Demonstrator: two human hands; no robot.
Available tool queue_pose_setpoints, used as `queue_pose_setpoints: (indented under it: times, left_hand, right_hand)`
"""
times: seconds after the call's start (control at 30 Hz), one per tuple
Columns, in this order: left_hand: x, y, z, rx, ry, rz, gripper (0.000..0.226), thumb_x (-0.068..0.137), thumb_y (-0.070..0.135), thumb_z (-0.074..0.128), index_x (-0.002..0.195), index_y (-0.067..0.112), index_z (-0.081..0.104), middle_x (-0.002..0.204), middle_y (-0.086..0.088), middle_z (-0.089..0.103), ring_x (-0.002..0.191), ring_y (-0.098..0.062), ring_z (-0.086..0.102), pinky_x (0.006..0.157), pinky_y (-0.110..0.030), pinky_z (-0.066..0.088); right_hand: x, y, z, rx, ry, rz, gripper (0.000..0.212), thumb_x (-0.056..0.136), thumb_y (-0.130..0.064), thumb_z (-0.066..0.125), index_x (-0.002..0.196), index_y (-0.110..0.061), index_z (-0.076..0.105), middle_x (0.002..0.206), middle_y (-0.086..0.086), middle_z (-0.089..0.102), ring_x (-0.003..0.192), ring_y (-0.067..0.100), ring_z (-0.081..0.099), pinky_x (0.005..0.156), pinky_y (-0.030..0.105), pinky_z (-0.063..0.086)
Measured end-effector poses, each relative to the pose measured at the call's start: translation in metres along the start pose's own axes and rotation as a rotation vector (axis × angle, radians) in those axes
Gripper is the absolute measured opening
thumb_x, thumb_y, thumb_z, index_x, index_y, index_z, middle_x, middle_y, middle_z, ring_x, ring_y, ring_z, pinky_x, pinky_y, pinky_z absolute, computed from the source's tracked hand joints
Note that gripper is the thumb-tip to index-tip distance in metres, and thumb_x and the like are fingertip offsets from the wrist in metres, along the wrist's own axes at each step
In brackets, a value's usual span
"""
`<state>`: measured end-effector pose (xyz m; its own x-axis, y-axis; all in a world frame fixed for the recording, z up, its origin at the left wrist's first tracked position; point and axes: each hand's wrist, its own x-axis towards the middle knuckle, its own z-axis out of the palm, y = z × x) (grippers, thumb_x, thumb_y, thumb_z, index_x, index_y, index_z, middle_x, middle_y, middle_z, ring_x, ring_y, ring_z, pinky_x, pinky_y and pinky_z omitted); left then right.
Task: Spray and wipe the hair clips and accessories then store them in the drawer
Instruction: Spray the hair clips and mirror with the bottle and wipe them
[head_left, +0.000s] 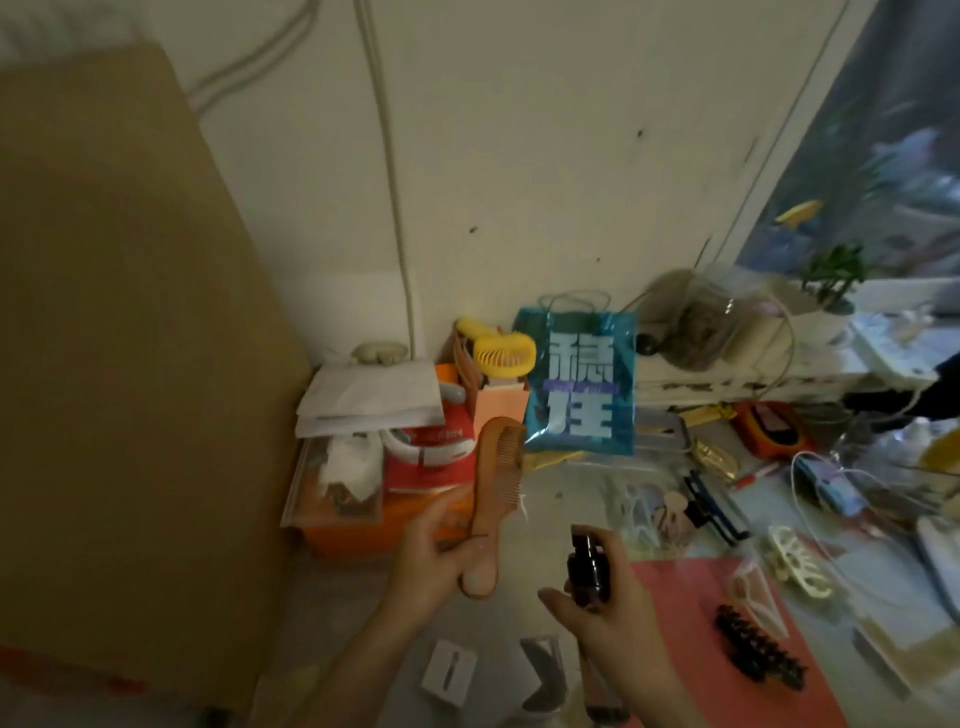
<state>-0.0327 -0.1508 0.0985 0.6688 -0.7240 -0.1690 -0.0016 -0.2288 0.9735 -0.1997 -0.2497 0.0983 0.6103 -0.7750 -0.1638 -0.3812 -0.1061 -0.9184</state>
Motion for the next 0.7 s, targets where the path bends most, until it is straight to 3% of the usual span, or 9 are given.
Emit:
queue_pose_setpoints:
  times: [0.13,0.23,0.37,0.53,0.7]
  left_hand:
    - [0.011,0.075,0.008,-0.005,0.021,0.154,0.054,0.075,-0.003,0.071,0.116,0.03,0.057,0.101,0.002,0.066,0.095,-0.008,0.064,0.071,-0.012,0.05]
    - [0.01,0.127,0.011,-0.046,0.026,0.262,0.054,0.075,-0.004,0.07,0.119,0.026,0.059,0.098,-0.001,0.066,0.087,-0.006,0.066,0.073,-0.022,0.056]
    - [0.005,0.177,0.013,-0.067,-0.01,0.392,0.053,0.077,0.0,0.07,0.114,0.036,0.059,0.098,-0.004,0.066,0.08,0.008,0.065,0.059,-0.009,0.05]
    - [0.0,0.226,0.01,-0.065,-0.02,0.524,0.054,0.078,0.004,0.069,0.113,0.042,0.054,0.079,0.009,0.071,0.077,0.001,0.069,0.06,-0.012,0.052]
    - [0.007,0.263,0.004,-0.094,-0.016,0.614,0.053,0.076,-0.001,0.068,0.106,0.04,0.056,0.071,0.011,0.07,0.077,-0.007,0.07,0.067,-0.02,0.057]
  right_hand:
    - [0.009,-0.049,-0.029,0.087,0.022,-0.152,0.059,0.074,-0.004,0.073,0.113,-0.038,0.047,0.099,0.001,0.057,0.08,0.012,0.062,0.066,0.021,0.053]
    - [0.012,-0.087,-0.052,0.159,0.027,-0.255,0.059,0.081,-0.002,0.067,0.117,-0.043,0.044,0.104,0.003,0.057,0.078,0.015,0.064,0.068,0.027,0.056]
    - [0.013,-0.129,-0.079,0.196,0.016,-0.388,0.066,0.082,-0.014,0.067,0.127,-0.049,0.033,0.106,-0.008,0.061,0.092,0.01,0.065,0.086,0.039,0.054]
    - [0.002,-0.177,-0.1,0.141,0.013,-0.581,0.06,0.071,-0.034,0.062,0.115,-0.06,0.032,0.103,-0.016,0.062,0.095,0.006,0.065,0.081,0.023,0.054]
    - [-0.004,-0.216,-0.119,-0.016,0.112,-0.713,0.048,0.068,-0.046,0.057,0.102,-0.068,0.031,0.104,-0.017,0.058,0.099,-0.006,0.058,0.082,0.02,0.054]
